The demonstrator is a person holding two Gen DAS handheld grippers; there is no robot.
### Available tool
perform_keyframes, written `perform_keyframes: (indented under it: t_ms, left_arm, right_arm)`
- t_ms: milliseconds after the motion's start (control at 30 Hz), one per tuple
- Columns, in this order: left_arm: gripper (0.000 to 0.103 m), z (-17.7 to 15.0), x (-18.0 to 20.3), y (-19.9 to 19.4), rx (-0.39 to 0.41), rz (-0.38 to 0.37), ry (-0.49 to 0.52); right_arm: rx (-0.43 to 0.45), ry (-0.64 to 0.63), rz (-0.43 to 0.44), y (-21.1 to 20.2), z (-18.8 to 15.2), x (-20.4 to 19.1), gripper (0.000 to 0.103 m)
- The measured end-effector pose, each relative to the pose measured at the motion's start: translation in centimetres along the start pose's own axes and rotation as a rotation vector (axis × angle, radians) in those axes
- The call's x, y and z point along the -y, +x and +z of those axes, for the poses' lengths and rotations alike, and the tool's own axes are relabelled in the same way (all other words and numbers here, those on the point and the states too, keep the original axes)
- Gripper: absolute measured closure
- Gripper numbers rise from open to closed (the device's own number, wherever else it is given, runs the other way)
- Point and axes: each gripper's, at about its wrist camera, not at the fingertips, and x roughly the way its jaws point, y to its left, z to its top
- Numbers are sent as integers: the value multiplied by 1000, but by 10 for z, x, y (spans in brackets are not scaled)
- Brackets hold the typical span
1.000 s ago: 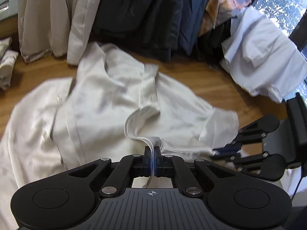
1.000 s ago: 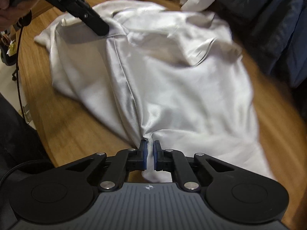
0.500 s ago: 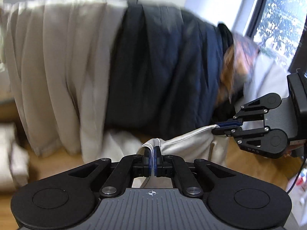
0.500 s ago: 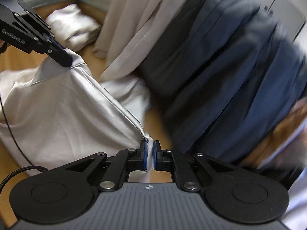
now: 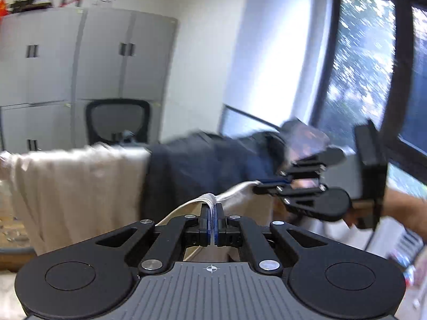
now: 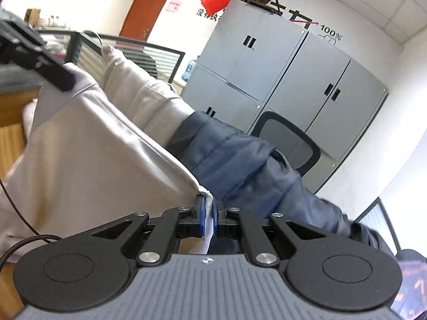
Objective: Fold clothes
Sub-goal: 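Lift the shirt with both grippers and shake it out above the desk, then open both grippers and drop the beige shirt onto the desk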
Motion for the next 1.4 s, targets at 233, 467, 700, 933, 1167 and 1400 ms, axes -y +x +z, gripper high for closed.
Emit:
perform_keyframes:
  t_ms: [233, 467, 700, 933, 1167, 1400]
  left_arm:
    - [99, -82, 71, 15, -230, -115, 34]
    - [99, -171, 138, 44, -486, -215, 72]
    - [99, -240, 202, 77, -677, -313, 141]
    - [99, -269, 267, 110, -724, -397, 169]
    - [85, -277, 303, 121, -696, -475, 163]
    - [52, -257, 275, 82, -592, -447, 189]
  right_arm:
    - [-159, 4, 96, -39, -95, -32, 96]
    - [-346, -4, 161, -75, -203, -91, 96]
    - [-447, -63, 226, -105, -296, -135, 96]
    - [-509, -129, 213, -140, -354, -140, 96]
    - [-570, -68, 136, -159, -382, -113, 96]
    - [-607, 127, 153, -182, -380, -99, 81]
